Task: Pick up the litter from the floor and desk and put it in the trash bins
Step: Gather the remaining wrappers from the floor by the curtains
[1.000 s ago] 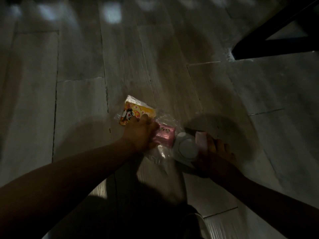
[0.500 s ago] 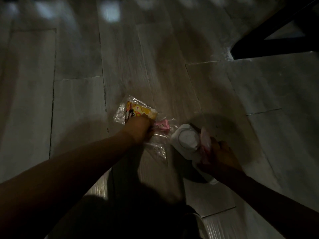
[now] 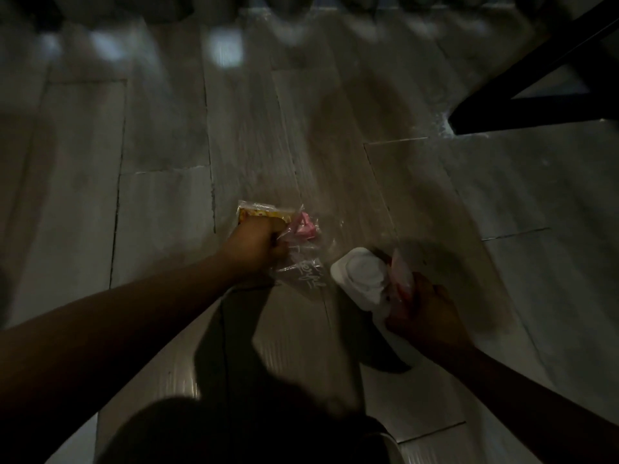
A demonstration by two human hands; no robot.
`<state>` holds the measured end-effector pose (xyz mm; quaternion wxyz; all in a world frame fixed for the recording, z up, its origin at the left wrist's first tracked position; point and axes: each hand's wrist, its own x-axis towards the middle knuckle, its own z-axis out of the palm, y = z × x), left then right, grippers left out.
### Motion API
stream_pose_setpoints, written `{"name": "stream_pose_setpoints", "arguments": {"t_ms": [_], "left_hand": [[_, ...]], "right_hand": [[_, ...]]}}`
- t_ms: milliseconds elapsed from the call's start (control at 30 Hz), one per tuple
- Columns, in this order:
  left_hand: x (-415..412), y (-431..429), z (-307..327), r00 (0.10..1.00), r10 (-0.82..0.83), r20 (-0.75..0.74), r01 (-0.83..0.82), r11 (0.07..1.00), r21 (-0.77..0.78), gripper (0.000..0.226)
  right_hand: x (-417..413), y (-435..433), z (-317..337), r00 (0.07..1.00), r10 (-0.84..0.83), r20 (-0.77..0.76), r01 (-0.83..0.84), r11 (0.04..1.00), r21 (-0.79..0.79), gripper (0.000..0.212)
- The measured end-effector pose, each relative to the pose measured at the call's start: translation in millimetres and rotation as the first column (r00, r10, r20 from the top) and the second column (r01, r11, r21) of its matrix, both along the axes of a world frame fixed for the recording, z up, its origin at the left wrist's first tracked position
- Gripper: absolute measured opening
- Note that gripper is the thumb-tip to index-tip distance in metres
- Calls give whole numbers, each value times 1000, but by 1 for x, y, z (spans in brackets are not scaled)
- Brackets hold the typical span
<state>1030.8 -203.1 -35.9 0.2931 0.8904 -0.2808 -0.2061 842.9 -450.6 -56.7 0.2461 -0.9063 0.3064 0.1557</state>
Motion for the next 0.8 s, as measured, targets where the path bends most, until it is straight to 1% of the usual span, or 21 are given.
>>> {"name": "stream_pose_setpoints", "arguments": {"t_ms": [67, 133, 200, 300, 400, 467, 500, 567, 633, 700, 767, 800], "left_hand": [[5, 4, 5, 1000, 14, -2, -14, 1000, -7, 21], [8, 8, 9, 1000, 0, 15, 0, 1000, -24, 17], [9, 13, 12, 1000, -18, 20, 19, 999, -41, 16], [12, 19, 16, 999, -4, 35, 6, 998, -58, 13], [17, 25, 21, 998, -10, 61, 12, 999, -44, 22], [16, 28, 22, 998, -19, 56, 20, 1000, -10, 28], [15, 30, 20, 999, -17, 44, 17, 1000, 3, 27], [10, 32, 16, 1000, -5, 18, 5, 1000, 20, 20], [6, 33, 13, 1000, -11, 20, 10, 999, 35, 9], [5, 34, 10, 1000, -20, 23, 19, 999, 36, 7], [5, 35, 6, 1000, -8, 11, 8, 1000, 12, 8], [5, 35, 5, 1000, 6, 6, -6, 1000, 1, 8]], "right_hand": [[4, 3, 1, 998, -27, 49, 26, 999, 24, 89], [10, 6, 3, 995, -43, 85, 37, 997, 73, 86], [16, 8, 5, 995, -37, 88, 26, 992, 125, 89], [23, 8, 8, 993, -46, 112, 32, 992, 122, 94], [26, 11, 6, 989, -73, 126, 56, 990, 132, 99], [25, 16, -1, 994, -74, 85, 67, 994, 87, 105], [24, 19, -5, 997, -49, 66, 45, 998, 50, 107], [23, 24, -11, 998, 28, 53, -27, 1000, -10, 110], [23, 30, -12, 999, 48, 21, -47, 998, -41, 116], [21, 39, -14, 997, 81, -16, -82, 989, -121, 121], [19, 46, -15, 990, 137, -40, -142, 968, -209, 112], [19, 46, -15, 988, 149, -43, -154, 967, -205, 104]]}}
